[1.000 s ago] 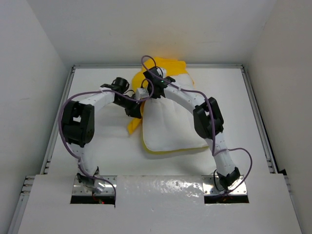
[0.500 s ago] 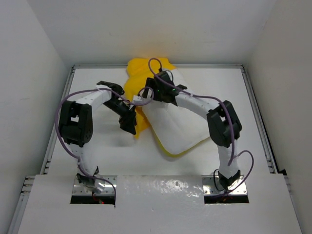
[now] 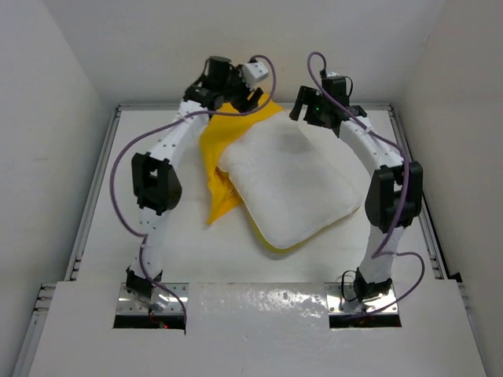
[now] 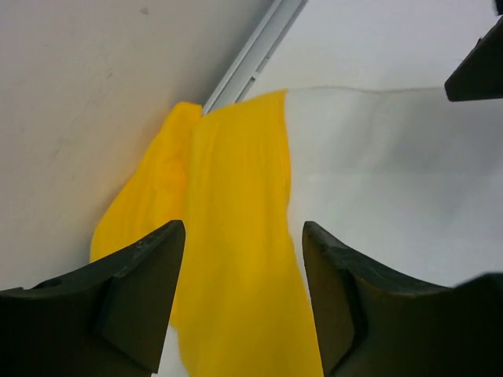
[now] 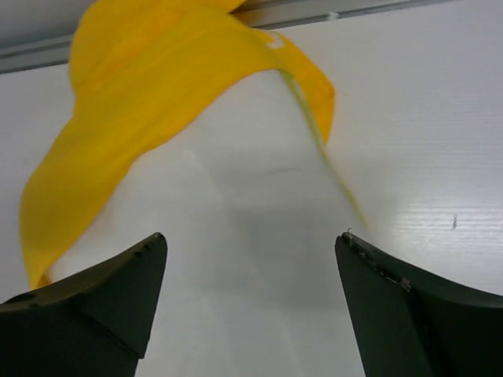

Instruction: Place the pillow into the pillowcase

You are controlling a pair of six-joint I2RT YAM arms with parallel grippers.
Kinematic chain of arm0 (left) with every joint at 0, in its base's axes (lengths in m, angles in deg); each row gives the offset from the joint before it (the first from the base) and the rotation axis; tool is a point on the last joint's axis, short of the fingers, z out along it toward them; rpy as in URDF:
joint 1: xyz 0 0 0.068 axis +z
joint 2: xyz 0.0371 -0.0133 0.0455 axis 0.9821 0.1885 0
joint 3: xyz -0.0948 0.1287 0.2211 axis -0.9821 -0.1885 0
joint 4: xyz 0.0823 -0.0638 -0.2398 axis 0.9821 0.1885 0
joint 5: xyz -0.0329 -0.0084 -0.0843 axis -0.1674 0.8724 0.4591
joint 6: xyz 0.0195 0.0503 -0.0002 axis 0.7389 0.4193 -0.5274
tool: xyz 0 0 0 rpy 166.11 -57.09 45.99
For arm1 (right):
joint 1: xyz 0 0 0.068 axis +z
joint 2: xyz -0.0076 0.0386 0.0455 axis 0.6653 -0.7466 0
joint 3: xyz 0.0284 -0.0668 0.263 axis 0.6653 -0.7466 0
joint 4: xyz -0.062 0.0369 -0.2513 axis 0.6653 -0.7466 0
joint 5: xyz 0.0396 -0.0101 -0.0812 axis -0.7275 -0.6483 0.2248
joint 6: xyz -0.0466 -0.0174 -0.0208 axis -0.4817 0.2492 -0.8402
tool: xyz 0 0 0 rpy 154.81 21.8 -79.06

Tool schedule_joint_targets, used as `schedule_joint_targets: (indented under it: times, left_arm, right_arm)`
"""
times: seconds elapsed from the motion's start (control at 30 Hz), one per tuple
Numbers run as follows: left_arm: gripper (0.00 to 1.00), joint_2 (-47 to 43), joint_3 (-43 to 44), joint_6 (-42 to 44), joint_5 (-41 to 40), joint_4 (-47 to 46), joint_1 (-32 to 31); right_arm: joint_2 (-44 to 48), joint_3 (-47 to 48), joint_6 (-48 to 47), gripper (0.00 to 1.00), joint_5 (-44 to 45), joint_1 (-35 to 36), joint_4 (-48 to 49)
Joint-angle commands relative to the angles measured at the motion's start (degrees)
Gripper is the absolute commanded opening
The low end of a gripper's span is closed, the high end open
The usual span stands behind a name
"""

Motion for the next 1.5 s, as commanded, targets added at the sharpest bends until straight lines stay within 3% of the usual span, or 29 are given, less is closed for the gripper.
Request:
schedule_joint_targets:
  times: [0.0,0.03,0.2,0.3,0.4,0.57,0.63,0.7,0.73,0.77,0.83,0.87,1.03,1.17,1.37,1.47]
  left_arm:
    - [0.6,8.61,0.2,-5.13,-12.66,-11.42,-3.43]
    - [0.61,9.57,-0.77,-5.39,-12.14,-15.97,-3.61]
    - [0.61,13.97,1.07,-7.15,-12.83,-19.26,-4.4]
    - [0.51,15.38,0.19,-7.59,-19.24,-22.51,-4.84]
    - [0.42,16.43,-0.34,-7.59,-22.59,-24.63,-4.93]
    - [0.39,17.05,-0.69,-7.77,-21.28,-25.25,-4.93]
    - [0.38,17.84,-0.78,-7.5,-19.79,-25.42,-4.93]
    - [0.34,18.54,-0.87,-7.15,-15.68,-23.16,-4.93]
    - [0.25,18.37,-1.48,-7.24,-14.0,-22.44,-5.01]
    - [0.18,18.28,-2.01,-7.5,-12.33,-21.91,-4.93]
    - [0.0,17.76,-2.63,-8.29,-6.97,-21.12,-5.01]
    - [0.0,17.58,-2.28,-8.64,-5.13,-20.94,-5.01]
    - [0.0,14.51,3.68,-11.37,10.77,-19.02,-5.98]
    - [0.0,9.69,6.08,-8.13,24.04,-10.42,-6.77]
    - [0.0,5.64,2.22,3.37,28.81,5.47,-8.53]
    - [0.0,4.58,-0.08,14.09,30.83,16.97,-10.72]
  right_arm:
    - [-8.19,2.33,2.27,0.89,-8.08,-4.87,3.29]
    - [-10.48,5.99,2.1,0.9,-9.57,-5.23,3.38]
    - [-22.08,13.85,1.48,0.94,-18.54,-5.32,4.43]
    - [-22.19,7.74,3.24,0.93,-20.4,-5.23,10.56]
    - [-21.14,1.22,5.35,0.86,-22.15,-4.71,15.49]
    - [-19.73,-3.89,5.35,0.58,-23.65,-3.74,16.91]
    - [-18.85,-6.09,5.44,0.56,-23.83,-3.3,18.15]
    - [-18.59,-6.71,5.53,0.49,-23.83,-3.12,18.06]
    - [-18.32,-6.63,5.53,0.44,-24.0,-3.03,17.89]
    - [-18.32,-6.71,5.53,0.29,-24.09,-2.95,17.8]
    - [-17.71,-6.89,5.44,0.1,-24.35,-2.42,17.1]
    - [-17.36,-6.72,5.0,0.0,-24.09,-2.07,15.27]
    - [-12.09,-8.82,-1.84,0.0,-21.81,4.78,12.78]
    - [-3.92,-15.58,-0.72,0.0,-23.91,6.9,21.98]
    - [5.49,-26.03,2.09,0.0,-19.96,6.99,34.2]
    - [6.81,-28.15,4.82,0.0,-18.65,6.64,39.3]
